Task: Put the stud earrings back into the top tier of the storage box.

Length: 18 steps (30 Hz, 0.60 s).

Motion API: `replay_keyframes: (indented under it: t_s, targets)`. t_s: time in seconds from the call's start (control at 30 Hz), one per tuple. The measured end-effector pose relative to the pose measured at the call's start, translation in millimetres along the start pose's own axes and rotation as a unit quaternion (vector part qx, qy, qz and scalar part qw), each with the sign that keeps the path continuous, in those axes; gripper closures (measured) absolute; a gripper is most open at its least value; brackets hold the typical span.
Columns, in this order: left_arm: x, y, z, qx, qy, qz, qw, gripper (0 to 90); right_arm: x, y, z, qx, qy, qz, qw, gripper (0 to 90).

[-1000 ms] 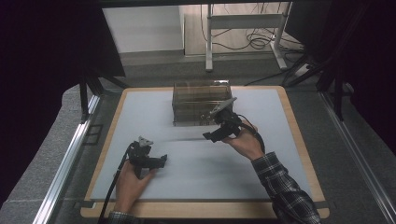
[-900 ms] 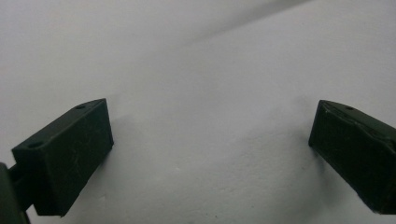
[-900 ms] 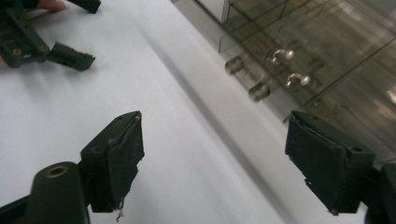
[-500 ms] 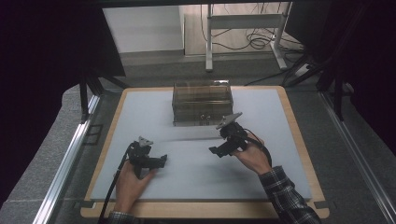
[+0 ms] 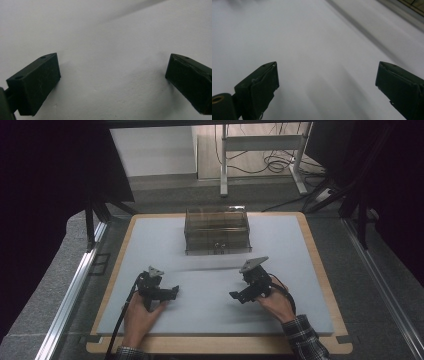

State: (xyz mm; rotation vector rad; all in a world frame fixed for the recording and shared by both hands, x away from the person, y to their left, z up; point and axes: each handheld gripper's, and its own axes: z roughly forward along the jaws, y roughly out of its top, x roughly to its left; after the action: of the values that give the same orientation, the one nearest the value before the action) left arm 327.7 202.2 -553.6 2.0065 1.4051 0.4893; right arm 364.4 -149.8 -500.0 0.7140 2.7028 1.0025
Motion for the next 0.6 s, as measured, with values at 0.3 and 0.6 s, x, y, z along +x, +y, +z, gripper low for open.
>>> replay_keyframes:
  t_s: [0.3, 0.6]
  targets:
    - [0.0, 0.1, -0.1, 0.000, 0.000, 0.000, 1.0000, 0.0, 6.9, -28.1, 12.4, -0.006, -0.007, -0.006, 0.9999, 3.4]
    - [-0.1, -0.1, 0.0, 0.000, 0.000, 0.000, 1.0000, 0.0, 10.6, -39.7, 16.2, -0.027, -0.015, -0.015, 0.9994, 2.5]
